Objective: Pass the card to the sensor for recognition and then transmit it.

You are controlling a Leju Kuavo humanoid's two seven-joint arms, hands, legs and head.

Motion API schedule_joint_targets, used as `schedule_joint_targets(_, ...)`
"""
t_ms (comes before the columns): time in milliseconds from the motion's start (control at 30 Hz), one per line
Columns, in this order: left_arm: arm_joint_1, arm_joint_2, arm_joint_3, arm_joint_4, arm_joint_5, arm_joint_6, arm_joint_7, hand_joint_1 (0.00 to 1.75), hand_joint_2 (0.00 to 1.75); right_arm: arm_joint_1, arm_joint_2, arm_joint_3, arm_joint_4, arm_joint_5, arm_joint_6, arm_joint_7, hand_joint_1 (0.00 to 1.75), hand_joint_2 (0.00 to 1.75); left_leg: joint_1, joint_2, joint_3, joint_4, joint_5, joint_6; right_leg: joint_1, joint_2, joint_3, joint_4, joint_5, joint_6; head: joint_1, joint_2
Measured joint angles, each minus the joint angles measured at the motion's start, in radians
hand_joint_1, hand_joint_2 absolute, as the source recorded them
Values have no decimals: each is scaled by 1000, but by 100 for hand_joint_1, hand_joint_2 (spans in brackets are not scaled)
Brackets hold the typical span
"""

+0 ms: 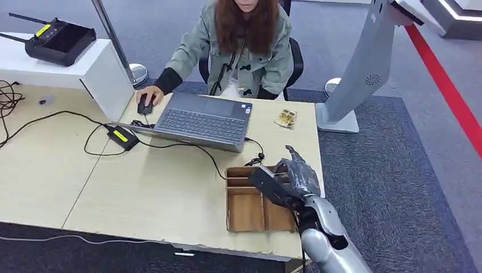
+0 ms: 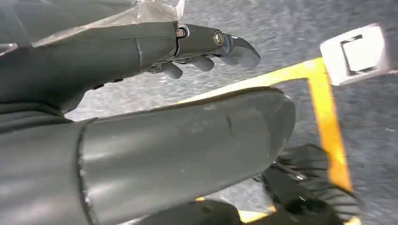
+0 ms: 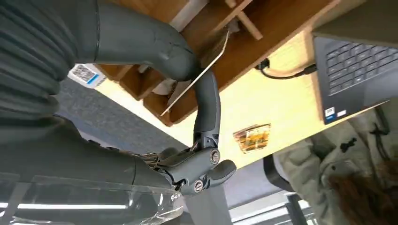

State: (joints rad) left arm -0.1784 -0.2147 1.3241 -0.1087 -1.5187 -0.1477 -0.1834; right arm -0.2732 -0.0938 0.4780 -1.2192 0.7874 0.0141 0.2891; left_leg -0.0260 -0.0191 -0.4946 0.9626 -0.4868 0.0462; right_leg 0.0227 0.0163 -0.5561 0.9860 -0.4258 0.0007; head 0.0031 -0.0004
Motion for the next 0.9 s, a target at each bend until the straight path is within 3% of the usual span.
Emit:
schedule_joint_targets(400, -9, 125, 26, -1, 33, -134, 248, 0, 0, -87, 69, 49, 124, -30, -18, -123, 161, 175, 1, 0, 0, 0, 1, -2, 1, 0, 0, 1, 0, -1, 0, 0)
schedule_joint_targets(600, -14, 190, 53, 0, 53, -183, 365, 0, 0, -125, 72, 72, 97, -111, 16, -120, 155, 175, 1, 0, 1, 0, 2, -3, 1, 0, 0, 2, 0, -2, 0, 0)
schedule_joint_targets(833, -15, 228, 92, 3, 55, -183, 386, 0, 0, -155, -8, 81, -91, -214, 69, -27, 150, 175, 0, 0, 1, 0, 2, -3, 0, 0, 0, 1, 0, -2, 0, 0)
schedule_joint_targets(867, -16, 229, 99, 4, 54, -162, 355, 0, 0, -156, -26, 80, -125, -220, 69, -6, 150, 175, -1, 0, 2, 0, 2, -2, 0, 0, 0, 1, 1, -2, 0, 0)
schedule_joint_targets(900, -12, 217, 100, 4, 48, -125, 286, 0, 0, -152, -45, 77, -163, -215, 60, 35, 147, 175, -2, 0, 2, 1, 2, -2, 0, 0, 0, 1, 0, -2, 0, 0)
